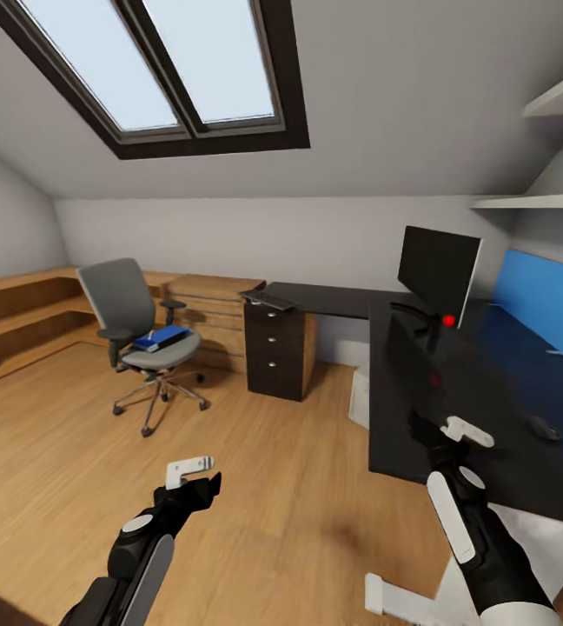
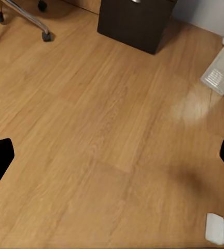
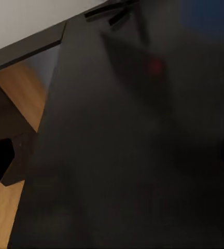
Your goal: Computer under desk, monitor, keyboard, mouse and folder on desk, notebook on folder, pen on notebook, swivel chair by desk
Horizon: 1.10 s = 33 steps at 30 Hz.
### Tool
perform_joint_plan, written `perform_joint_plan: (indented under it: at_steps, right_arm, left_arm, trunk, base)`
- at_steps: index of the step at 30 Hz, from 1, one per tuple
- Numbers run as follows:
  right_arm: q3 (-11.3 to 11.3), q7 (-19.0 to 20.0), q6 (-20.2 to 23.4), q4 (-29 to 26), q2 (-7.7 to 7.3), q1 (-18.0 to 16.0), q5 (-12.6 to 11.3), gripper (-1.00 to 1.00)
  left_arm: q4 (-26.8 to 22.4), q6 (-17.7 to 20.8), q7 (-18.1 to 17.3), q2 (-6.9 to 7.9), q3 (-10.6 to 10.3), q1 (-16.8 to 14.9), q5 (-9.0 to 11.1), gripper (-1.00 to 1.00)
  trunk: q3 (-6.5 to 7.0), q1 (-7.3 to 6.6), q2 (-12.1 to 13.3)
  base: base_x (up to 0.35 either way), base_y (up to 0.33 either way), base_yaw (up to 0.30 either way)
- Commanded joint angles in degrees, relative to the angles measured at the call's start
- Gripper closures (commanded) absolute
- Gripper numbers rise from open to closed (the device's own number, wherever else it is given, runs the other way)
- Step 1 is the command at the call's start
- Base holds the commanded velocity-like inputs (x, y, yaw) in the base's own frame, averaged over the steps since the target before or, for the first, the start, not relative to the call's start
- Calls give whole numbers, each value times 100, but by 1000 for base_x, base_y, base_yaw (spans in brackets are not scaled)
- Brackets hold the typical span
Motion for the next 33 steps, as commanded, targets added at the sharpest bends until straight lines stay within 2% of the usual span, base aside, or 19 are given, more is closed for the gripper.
perform_joint_plan:
  at_steps: [1,14,24,25,30,33]
  right_arm:
    - [5,-27,21,1,-3,-2,-26,-100]
    - [6,-27,-13,21,-4,-2,-9,-100]
    - [14,-2,-333,-2,-2,-2,58,-100]
    - [3,-17,-325,150,-40,-12,139,-100]
    - [0,-18,-315,434,-201,-44,204,-100]
    - [4,-18,-309,818,-343,-133,448,-100]
  left_arm:
    - [-8,22,53,2,-7,-5,61,-100]
    - [26,28,61,6,-1,-4,76,-100]
    - [26,33,50,15,25,-6,64,-100]
    - [19,28,52,19,38,-5,61,-100]
    - [19,26,58,22,55,-3,61,-100]
    - [19,25,60,23,60,-3,61,-100]
  trunk:
    - [-5,0,-3]
    - [26,0,-3]
    - [29,0,-3]
    - [29,0,-3]
    - [29,0,-3]
    - [29,0,-3]
  base:
    - [0,-306,-278]
    - [0,-304,-273]
    - [0,-177,-34]
    - [0,-1,0]
    - [0,0,0]
    - [0,0,0]
